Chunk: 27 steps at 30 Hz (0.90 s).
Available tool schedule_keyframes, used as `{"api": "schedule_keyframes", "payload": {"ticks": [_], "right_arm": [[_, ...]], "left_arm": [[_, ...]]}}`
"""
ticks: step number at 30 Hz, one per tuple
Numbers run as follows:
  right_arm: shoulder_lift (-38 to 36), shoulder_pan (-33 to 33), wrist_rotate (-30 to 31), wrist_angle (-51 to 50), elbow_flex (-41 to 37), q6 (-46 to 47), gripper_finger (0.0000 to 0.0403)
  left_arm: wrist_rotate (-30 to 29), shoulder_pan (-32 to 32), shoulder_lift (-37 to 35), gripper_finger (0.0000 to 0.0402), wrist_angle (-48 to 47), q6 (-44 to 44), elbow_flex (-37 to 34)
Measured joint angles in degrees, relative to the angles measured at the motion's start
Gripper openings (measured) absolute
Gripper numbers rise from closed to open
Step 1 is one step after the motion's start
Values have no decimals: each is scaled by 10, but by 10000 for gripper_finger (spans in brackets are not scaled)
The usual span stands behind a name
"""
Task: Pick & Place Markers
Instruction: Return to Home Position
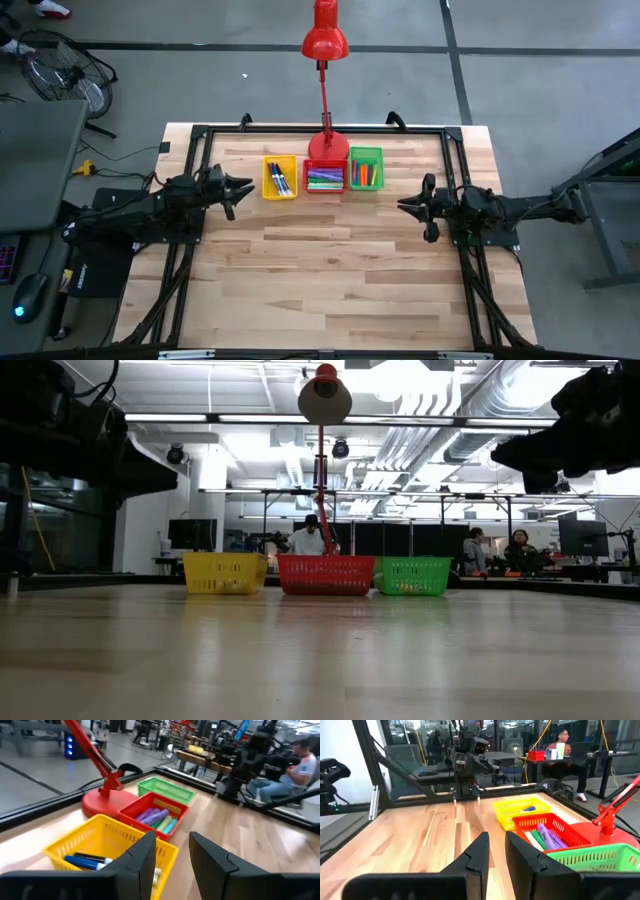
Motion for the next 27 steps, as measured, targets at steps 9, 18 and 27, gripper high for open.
{"api": "schedule_keyframes", "payload": {"ticks": [9,18,27], "right_arm": [[0,0,-6,-13,0,-29,59],[0,-1,-81,-32,0,-23,64],[0,-1,-75,-19,0,6,59]], "left_arm": [[68,0,0,115,22,15,-1],[66,0,0,115,21,15,-1],[66,0,0,115,21,15,-1]]}}
